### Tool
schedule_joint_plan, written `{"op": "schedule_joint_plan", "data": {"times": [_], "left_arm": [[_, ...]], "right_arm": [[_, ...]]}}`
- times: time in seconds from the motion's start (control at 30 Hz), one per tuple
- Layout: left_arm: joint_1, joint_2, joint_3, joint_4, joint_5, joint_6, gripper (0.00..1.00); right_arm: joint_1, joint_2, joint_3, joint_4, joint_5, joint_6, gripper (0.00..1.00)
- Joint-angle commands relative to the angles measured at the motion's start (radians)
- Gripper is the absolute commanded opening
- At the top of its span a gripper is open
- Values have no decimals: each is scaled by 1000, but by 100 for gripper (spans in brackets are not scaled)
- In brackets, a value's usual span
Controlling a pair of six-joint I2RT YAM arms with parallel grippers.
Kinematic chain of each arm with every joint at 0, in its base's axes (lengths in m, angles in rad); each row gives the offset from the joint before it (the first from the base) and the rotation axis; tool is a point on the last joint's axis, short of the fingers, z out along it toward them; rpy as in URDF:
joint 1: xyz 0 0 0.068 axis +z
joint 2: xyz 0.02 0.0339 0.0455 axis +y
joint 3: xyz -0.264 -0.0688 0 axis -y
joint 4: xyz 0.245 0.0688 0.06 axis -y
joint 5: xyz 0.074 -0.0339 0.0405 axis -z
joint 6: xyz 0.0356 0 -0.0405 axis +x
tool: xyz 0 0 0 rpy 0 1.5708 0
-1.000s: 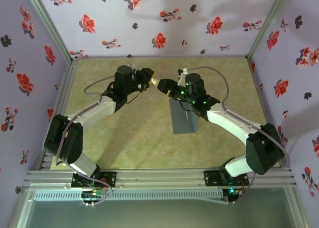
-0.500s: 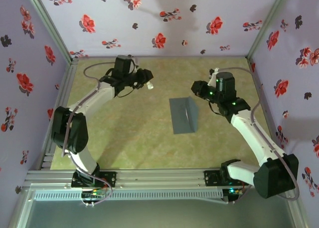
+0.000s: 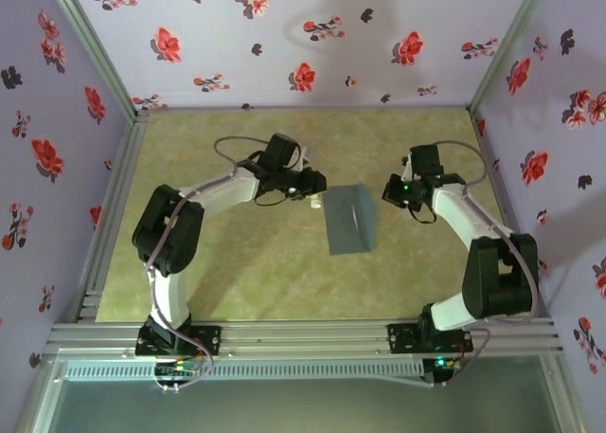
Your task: Place the letter into the envelope and seal it
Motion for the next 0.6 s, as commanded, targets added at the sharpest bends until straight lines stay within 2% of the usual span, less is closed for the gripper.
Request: {"op": "schedule_joint_plan", "data": {"times": [0.0, 0.33, 0.57], "left_arm": [[-23, 60, -12, 128, 2, -36, 0], [-50, 166, -13, 205, 2, -97, 0], [-60, 201, -55, 291, 2, -185, 0]], "right_arm": [[-12, 23, 0, -1, 33, -67, 0], [-33, 133, -17, 57, -11, -79, 0], [-32, 171, -24, 96, -43, -76, 0]]}}
